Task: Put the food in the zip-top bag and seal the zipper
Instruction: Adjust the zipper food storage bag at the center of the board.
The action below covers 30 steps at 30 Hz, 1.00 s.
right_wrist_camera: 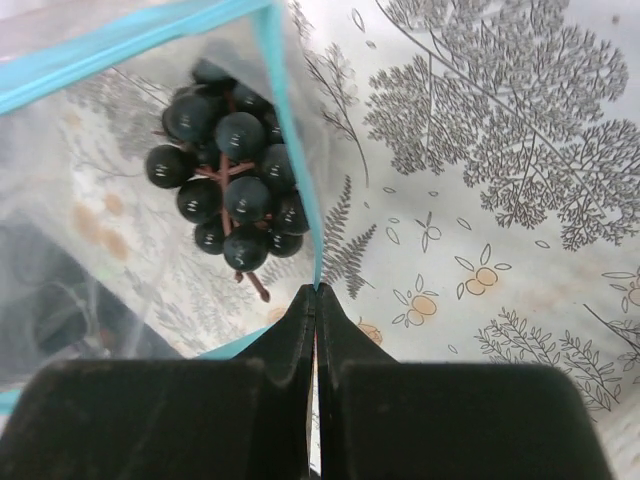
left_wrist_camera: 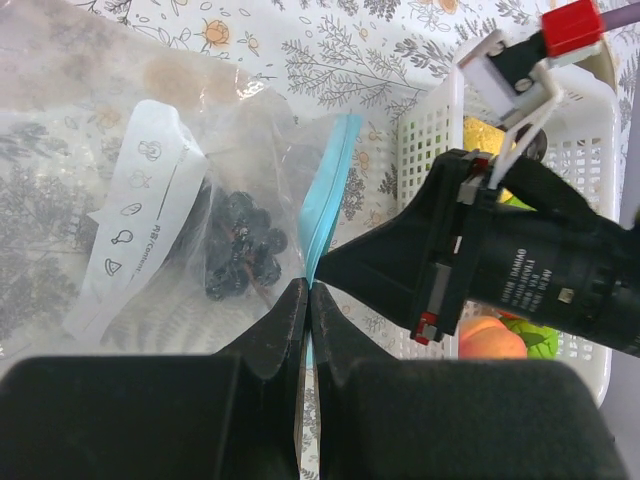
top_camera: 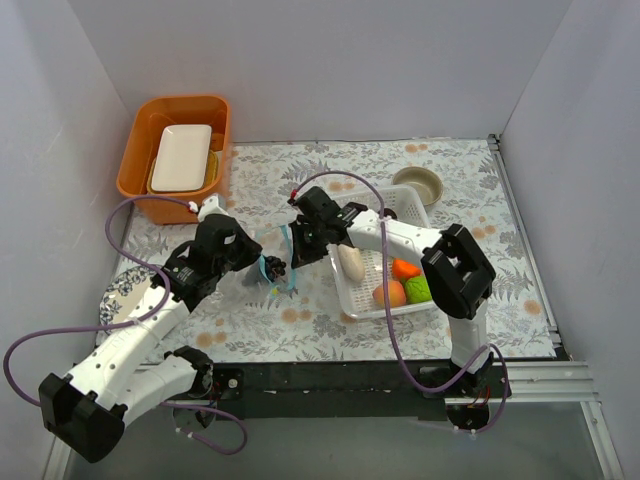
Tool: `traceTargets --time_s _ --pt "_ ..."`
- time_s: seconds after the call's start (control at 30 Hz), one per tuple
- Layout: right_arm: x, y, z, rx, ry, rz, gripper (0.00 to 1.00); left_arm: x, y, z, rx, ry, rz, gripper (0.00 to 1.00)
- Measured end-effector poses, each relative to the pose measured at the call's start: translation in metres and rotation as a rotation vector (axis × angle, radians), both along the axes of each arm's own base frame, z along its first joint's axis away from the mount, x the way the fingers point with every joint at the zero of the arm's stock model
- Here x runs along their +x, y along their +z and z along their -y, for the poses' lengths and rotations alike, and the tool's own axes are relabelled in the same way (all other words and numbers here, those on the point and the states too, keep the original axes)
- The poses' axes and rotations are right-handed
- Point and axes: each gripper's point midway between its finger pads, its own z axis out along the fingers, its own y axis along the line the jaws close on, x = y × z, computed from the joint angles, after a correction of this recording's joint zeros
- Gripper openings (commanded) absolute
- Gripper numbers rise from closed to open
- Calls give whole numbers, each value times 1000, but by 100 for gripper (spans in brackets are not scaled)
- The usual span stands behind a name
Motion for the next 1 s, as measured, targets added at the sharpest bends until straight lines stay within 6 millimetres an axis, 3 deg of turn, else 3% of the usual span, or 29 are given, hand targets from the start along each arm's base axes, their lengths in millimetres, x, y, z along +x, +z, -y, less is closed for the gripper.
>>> traceTargets --time_s 0.23,0.43,0.5,0.67,0.73,0.87,1.0 --pt "12 36 -6 31 7 77 1 -1 6 -5 3 17 17 0" --pt "22 69 -10 40 15 133 1 3 25 -17 44 61 50 0" --pt "27 91 -13 57 22 165 1 6 35 -26 86 93 68 0" --pt "44 172 -28 175 28 310 1 11 61 -48 165 158 119 0" --pt "42 188 -25 201 31 337 1 11 68 -53 177 174 135 0" --pt "39 196 -22 209 36 352 1 8 74 -57 179 180 149 0" --pt "40 181 -17 176 28 330 1 8 77 -57 185 175 148 0"
